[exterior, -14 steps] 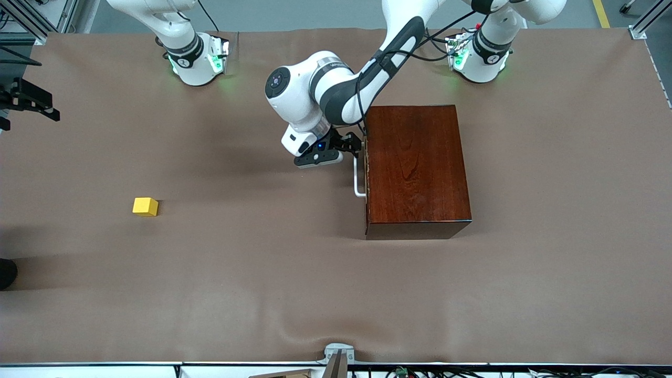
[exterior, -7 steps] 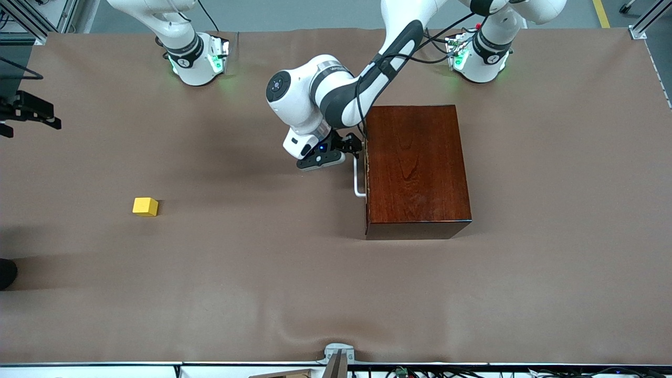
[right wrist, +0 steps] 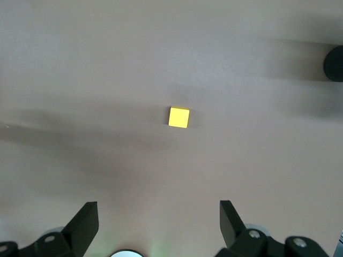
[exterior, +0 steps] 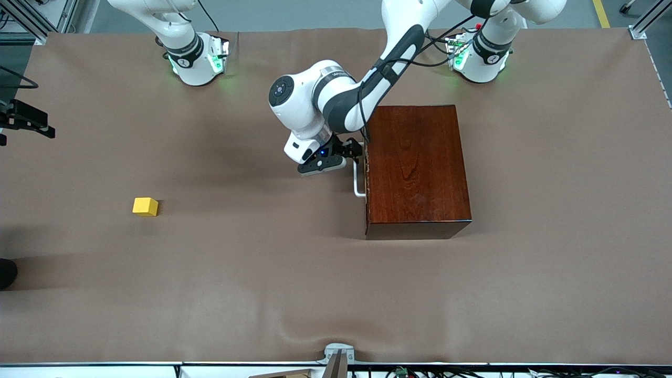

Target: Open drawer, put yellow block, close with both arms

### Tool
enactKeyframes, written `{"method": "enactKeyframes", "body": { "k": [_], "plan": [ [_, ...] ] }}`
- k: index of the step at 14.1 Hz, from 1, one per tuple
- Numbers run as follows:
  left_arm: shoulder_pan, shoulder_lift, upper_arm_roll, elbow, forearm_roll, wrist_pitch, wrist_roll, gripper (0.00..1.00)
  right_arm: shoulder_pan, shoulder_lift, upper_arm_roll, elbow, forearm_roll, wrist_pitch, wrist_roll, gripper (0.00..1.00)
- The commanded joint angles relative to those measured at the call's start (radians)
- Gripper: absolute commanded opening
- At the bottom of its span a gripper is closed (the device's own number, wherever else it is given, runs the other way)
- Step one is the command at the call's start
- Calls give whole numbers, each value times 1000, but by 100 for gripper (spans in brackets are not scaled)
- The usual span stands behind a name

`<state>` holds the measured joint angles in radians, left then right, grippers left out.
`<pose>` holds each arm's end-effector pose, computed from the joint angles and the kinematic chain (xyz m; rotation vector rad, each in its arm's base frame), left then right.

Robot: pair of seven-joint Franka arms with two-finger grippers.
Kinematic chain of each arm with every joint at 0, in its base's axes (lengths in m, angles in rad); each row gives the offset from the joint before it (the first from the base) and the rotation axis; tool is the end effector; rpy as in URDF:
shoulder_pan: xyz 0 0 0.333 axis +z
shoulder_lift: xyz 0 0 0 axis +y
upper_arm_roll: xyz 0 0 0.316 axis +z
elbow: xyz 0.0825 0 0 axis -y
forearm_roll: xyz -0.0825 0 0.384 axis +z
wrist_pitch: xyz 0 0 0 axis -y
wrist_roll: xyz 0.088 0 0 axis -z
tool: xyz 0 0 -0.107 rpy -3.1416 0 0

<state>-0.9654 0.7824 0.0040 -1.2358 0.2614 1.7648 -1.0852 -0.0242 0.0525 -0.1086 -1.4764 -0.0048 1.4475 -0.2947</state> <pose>0.4318 -0.5801 0.2843 -2.7926 -0.0551 -0.1182 0.5533 -0.0727 0.6291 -3.1218 -0.2525 0.1276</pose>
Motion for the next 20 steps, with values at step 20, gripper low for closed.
{"method": "enactKeyframes", "body": {
  "k": [20],
  "plan": [
    [-12, 49, -24, 76, -40, 202, -81, 100, -13, 59, 10, 34, -11, 4, -7, 100]
  ]
}}
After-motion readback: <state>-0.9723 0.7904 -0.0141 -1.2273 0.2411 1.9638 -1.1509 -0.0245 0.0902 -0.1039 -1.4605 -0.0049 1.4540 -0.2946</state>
